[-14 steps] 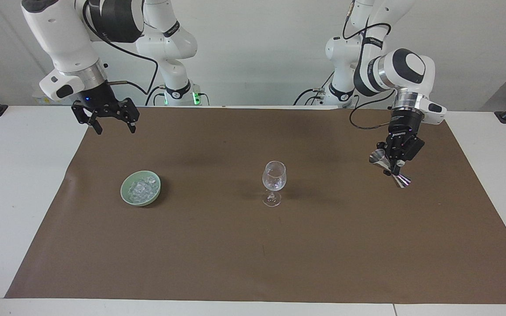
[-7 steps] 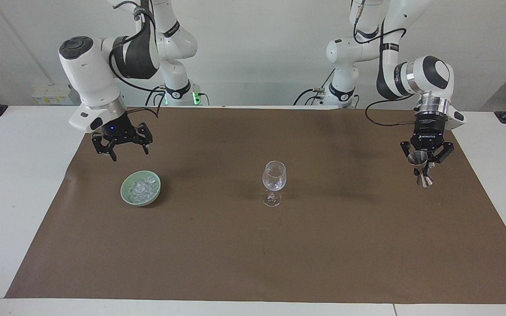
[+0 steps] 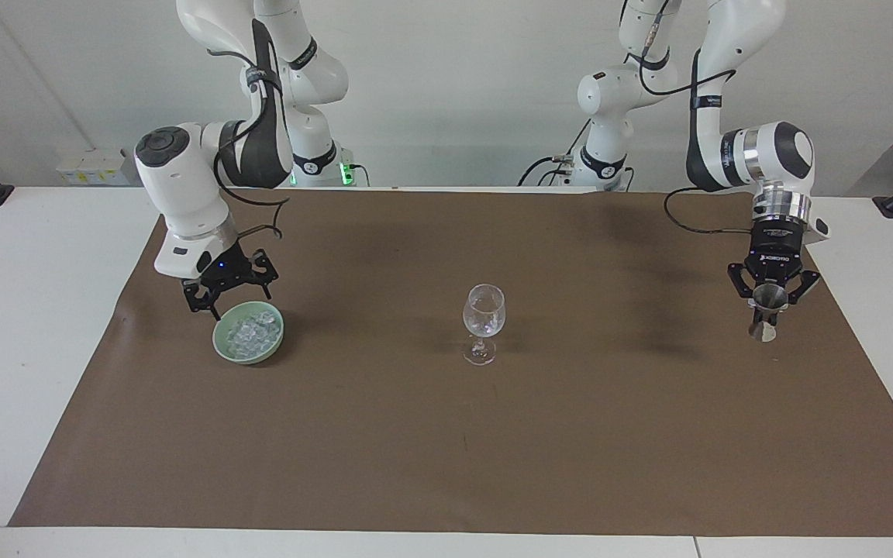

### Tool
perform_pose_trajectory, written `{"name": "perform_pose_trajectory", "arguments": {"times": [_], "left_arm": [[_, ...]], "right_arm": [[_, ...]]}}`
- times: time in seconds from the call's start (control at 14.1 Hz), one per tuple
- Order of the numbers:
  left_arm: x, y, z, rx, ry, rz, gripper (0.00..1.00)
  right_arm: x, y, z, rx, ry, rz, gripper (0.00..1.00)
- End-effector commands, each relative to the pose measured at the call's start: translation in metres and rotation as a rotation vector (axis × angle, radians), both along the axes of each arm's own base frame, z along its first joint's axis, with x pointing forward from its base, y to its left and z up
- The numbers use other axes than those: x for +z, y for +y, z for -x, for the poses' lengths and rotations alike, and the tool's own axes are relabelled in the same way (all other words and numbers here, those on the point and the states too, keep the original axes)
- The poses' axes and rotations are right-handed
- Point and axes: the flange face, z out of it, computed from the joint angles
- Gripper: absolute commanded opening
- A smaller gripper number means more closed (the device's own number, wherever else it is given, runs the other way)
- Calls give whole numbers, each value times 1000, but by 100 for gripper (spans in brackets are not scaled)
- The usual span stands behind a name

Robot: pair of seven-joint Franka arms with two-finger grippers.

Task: Pour wine and add ice with both arms
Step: 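Reach the right gripper into the green ice bowl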

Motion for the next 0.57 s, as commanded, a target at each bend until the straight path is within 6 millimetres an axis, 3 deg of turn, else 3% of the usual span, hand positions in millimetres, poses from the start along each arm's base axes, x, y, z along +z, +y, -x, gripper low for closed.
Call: {"name": "perform_pose_trajectory", "arguments": {"times": [0.0,0.28,0.5], "left_arm": [[-25,21,-2,11,6,80,0],[-55,41,-6,34,36,129,0],[-74,51,-11,43,53,162,0]], "right_arm": [[-29,-12,-8,74,-27,19,100],[-46,-14,-12,138,-31,33,100],[-59,-13,-6,139,-24,33,88]]}}
